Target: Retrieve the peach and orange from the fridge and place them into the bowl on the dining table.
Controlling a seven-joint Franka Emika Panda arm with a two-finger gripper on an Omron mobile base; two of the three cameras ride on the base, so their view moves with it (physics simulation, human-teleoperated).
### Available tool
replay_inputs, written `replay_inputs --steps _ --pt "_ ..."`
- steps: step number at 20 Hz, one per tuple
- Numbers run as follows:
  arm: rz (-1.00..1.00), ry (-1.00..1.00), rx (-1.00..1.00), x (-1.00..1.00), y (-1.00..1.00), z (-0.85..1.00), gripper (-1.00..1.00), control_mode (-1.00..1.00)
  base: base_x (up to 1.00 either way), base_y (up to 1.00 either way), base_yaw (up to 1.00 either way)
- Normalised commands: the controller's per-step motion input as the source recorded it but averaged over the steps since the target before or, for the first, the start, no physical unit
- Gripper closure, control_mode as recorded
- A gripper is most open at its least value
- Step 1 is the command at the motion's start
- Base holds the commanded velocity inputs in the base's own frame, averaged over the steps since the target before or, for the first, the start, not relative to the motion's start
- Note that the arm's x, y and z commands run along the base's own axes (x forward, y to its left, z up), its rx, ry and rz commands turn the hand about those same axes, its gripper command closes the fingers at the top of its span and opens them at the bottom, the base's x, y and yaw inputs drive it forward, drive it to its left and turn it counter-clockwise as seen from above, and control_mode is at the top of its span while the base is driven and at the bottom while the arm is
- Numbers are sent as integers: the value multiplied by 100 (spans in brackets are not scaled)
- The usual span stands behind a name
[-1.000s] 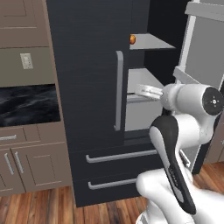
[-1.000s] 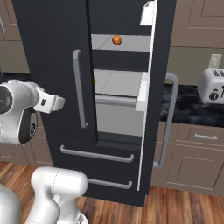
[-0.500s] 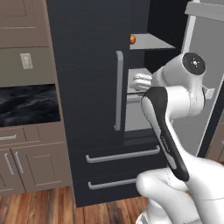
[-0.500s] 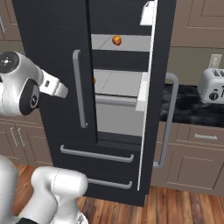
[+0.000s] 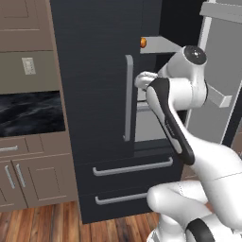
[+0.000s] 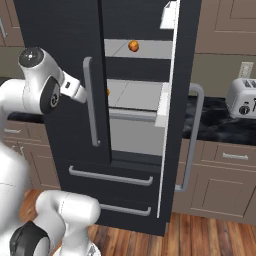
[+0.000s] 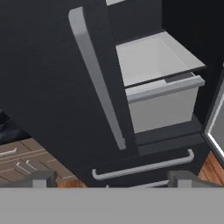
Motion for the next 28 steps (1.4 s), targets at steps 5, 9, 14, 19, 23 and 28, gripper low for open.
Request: replay_inputs --steps 5,9,14,19,23,28 --pt "3 -23 -2 44 0 -37 -100 -100 0 0 0" --pt "3 -29 -2 39 2 -20 -100 -100 0 0 0" --pt "3 -2 0 71 2 -3 -100 -100 0 0 0" --pt "4 10 0 99 5 -1 -100 -100 0 0 0" --pt "2 2 0 93 13 -19 -100 -100 0 0 0" --pt "0 0 0 81 27 -36 -100 -100 0 0 0"
